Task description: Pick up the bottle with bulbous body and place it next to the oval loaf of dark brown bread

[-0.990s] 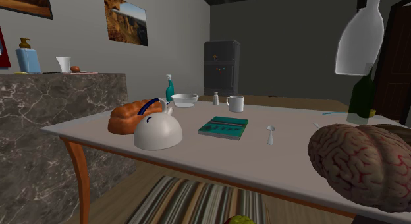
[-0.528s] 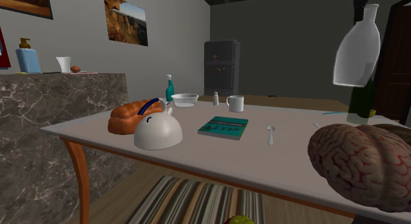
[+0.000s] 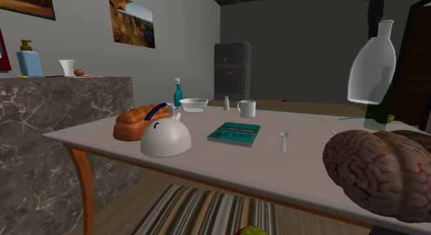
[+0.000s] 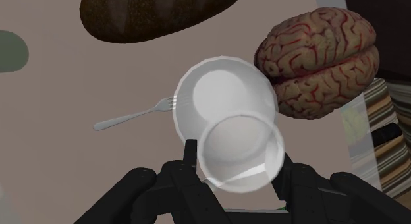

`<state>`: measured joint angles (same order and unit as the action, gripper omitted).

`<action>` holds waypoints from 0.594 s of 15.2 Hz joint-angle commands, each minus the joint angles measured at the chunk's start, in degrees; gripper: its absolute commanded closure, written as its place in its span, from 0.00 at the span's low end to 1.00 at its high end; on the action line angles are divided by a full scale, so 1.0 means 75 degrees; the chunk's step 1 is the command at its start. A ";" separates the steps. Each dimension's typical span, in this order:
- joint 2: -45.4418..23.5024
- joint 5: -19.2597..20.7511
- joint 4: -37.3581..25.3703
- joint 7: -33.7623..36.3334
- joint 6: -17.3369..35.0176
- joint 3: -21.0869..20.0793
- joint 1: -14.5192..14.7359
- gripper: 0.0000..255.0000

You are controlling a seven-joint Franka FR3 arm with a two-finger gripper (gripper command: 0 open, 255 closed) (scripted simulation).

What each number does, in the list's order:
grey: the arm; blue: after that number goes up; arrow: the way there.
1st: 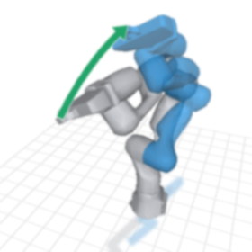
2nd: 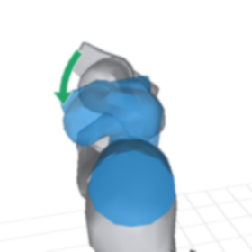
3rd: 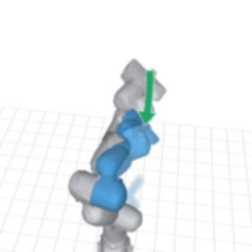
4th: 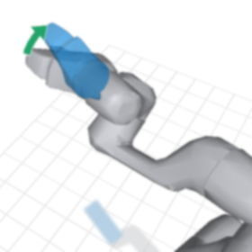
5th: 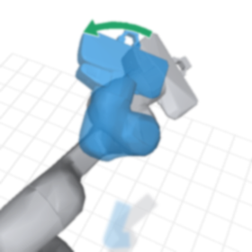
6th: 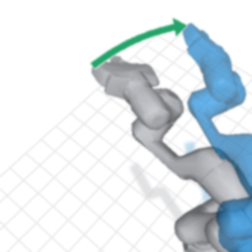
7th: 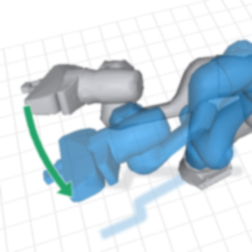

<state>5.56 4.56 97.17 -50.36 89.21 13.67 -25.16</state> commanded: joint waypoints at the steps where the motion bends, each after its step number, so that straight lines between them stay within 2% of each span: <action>1: 0.0047 0.0012 0.0258 0.0003 0.0220 0.0008 -0.0008 1.00; 9: 0.0150 0.0042 0.1195 0.0064 0.1055 0.0014 -0.0015 1.00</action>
<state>6.54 4.85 105.24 -50.09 96.34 13.85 -25.34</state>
